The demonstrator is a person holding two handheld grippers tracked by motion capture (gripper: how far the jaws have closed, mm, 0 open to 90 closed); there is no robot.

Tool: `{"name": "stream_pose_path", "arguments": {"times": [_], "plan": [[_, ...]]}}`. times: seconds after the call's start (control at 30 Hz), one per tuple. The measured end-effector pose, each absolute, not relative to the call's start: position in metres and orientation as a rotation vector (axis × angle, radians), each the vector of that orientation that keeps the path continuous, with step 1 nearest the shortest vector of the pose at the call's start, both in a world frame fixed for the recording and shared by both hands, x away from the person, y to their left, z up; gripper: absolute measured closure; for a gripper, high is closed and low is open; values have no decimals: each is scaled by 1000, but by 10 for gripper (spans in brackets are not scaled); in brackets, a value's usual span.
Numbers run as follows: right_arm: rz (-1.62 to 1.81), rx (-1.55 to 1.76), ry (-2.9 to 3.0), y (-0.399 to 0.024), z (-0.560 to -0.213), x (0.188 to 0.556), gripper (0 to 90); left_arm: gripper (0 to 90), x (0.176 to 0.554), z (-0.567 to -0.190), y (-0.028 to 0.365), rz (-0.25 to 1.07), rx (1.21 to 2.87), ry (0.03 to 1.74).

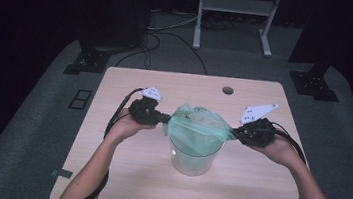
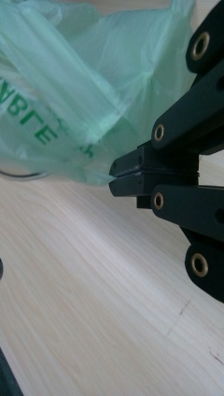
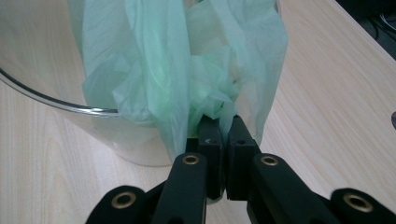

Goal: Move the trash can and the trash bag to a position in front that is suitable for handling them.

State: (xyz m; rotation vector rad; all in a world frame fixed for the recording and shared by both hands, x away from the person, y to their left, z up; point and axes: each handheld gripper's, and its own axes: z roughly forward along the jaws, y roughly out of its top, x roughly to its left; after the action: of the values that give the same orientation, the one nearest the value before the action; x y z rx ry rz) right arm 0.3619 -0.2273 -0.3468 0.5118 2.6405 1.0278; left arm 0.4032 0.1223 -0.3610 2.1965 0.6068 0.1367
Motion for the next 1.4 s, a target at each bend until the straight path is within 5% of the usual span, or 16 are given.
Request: {"name": "stream_pose_path", "arguments": {"times": [0.57, 0.9, 1.4], "plan": [[1087, 440, 2721, -231, -352, 347, 876, 896, 386, -361, 127, 72, 2232, 517], [1053, 480, 2649, -249, -334, 343, 642, 669, 382, -340, 139, 162, 2228, 515], [1087, 498, 2519, -263, -306, 335, 551, 587, 372, -325, 150, 154, 2224, 473]]}}
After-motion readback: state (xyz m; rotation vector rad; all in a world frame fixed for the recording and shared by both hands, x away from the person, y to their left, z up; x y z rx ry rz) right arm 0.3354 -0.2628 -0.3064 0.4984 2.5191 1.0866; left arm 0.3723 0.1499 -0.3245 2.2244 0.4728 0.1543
